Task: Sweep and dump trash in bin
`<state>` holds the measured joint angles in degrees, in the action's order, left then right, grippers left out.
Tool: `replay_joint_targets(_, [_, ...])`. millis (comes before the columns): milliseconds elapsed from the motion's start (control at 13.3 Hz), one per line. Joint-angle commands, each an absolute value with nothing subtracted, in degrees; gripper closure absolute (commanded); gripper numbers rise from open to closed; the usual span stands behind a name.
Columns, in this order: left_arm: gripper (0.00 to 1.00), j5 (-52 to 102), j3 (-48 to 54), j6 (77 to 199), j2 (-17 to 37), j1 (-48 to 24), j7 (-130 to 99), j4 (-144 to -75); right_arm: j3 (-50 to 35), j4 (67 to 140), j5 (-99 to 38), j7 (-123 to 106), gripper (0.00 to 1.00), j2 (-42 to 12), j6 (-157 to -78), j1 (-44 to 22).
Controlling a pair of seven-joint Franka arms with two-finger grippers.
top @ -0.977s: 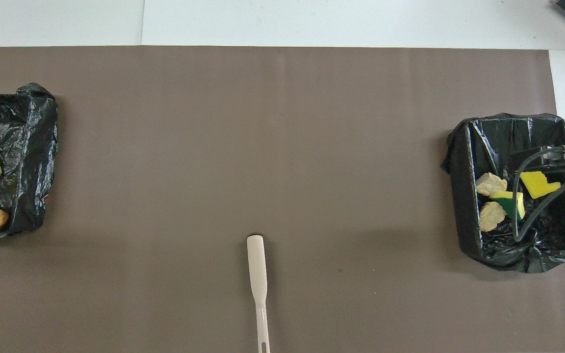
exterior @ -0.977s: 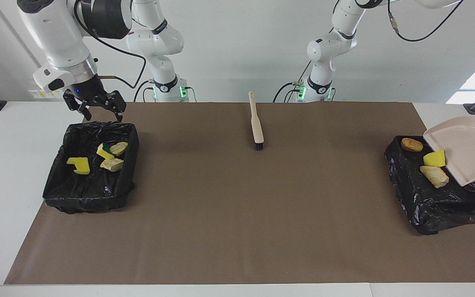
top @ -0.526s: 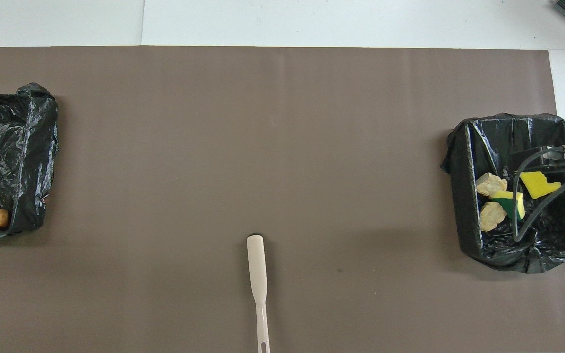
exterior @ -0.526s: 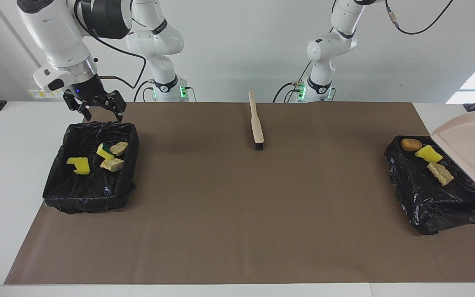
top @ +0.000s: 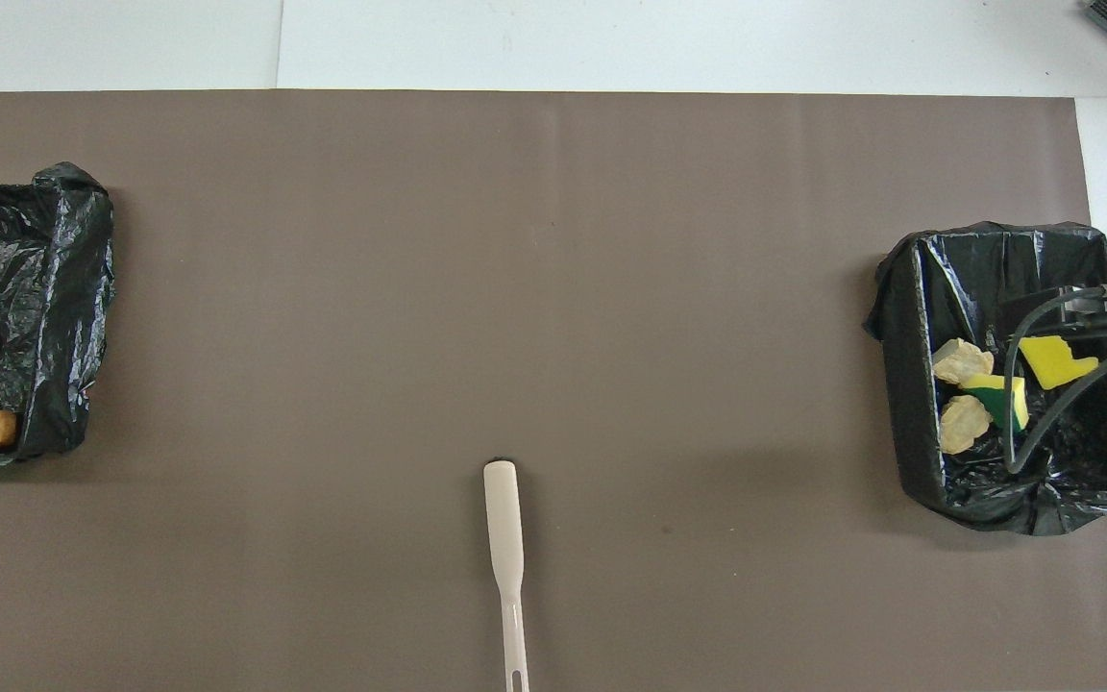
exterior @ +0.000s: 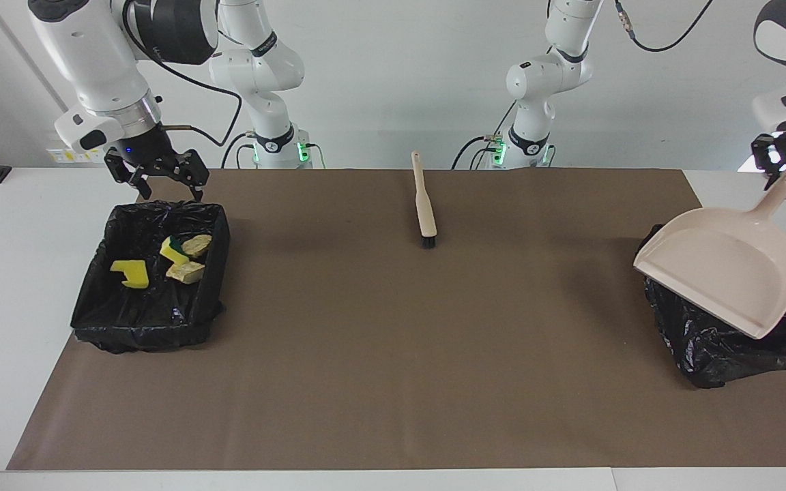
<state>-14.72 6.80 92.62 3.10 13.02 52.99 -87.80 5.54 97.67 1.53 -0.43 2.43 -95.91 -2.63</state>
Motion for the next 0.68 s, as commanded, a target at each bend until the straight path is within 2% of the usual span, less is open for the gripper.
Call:
replay_joint_targets(0, [1.0,-8.11,5.89,91.76,-0.96,6.44,28.04,-95.43,5.36,97.47,2.11,-1.41,0.0,2.64,-95.19,-2.29])
replay_joint_targets(226, [1.0,0.06,5.89,94.2,-0.97,-2.34,2.12,-100.36,5.27,97.47,2.11,-1.41,0.0,2.64,-95.27,-2.29])
replay_joint_targets(376, [1.0,2.89,5.89,102.17,-0.62,-9.37,-13.12,-103.96,5.36,97.47,2.11,-1.41,0.0,2.64,-95.27,-2.29])
replay_joint_targets(602, [1.0,3.43,5.98,112.38,2.36,-18.17,-18.46,-107.39,5.36,97.47,2.2,-1.41,0.0,2.64,-95.19,-2.29])
